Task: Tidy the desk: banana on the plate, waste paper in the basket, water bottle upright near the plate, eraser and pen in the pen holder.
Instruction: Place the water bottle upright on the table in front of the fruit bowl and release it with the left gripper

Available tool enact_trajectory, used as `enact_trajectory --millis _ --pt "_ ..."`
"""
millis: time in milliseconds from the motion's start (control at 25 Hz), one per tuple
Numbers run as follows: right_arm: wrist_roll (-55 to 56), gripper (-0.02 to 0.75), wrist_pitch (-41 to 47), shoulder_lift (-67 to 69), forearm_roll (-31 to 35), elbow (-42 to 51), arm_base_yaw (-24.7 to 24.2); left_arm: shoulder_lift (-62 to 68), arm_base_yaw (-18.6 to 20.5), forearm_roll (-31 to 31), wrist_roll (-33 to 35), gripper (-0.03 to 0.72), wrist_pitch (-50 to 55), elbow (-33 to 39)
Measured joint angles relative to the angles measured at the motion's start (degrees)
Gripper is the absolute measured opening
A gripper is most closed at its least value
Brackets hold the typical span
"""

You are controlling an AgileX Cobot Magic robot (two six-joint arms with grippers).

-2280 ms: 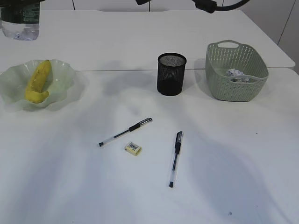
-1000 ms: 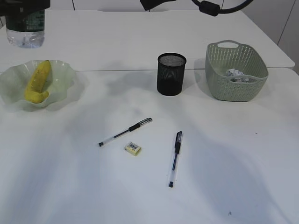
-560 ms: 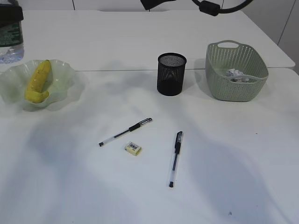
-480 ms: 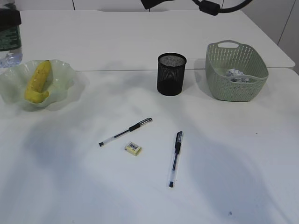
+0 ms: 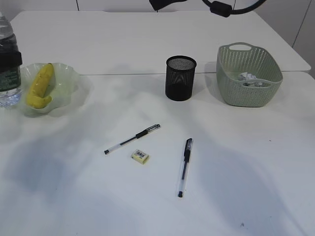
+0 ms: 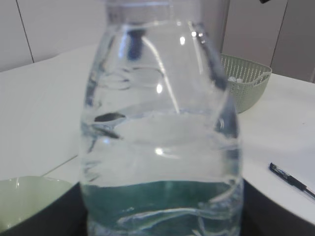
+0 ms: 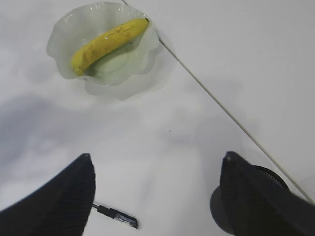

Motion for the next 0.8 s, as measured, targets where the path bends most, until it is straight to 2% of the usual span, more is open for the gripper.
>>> enact_trajectory --millis 240,480,800 --pt "0.0 0.589 -0.1 2.1 -0.5 0.0 0.0 4.3 0.0 -0.1 4.5 0.389 -0.6 1.2" --pt "-0.4 0.590 -2.1 2.1 -1.4 0.0 0.0 10.1 0.1 -0.9 4.5 0.389 -9.1 1.2" --pt "-0.9 0.590 -2.7 2.1 -1.5 0.0 0.0 10.5 0.1 -1.2 4.3 0.389 -9.5 1.2"
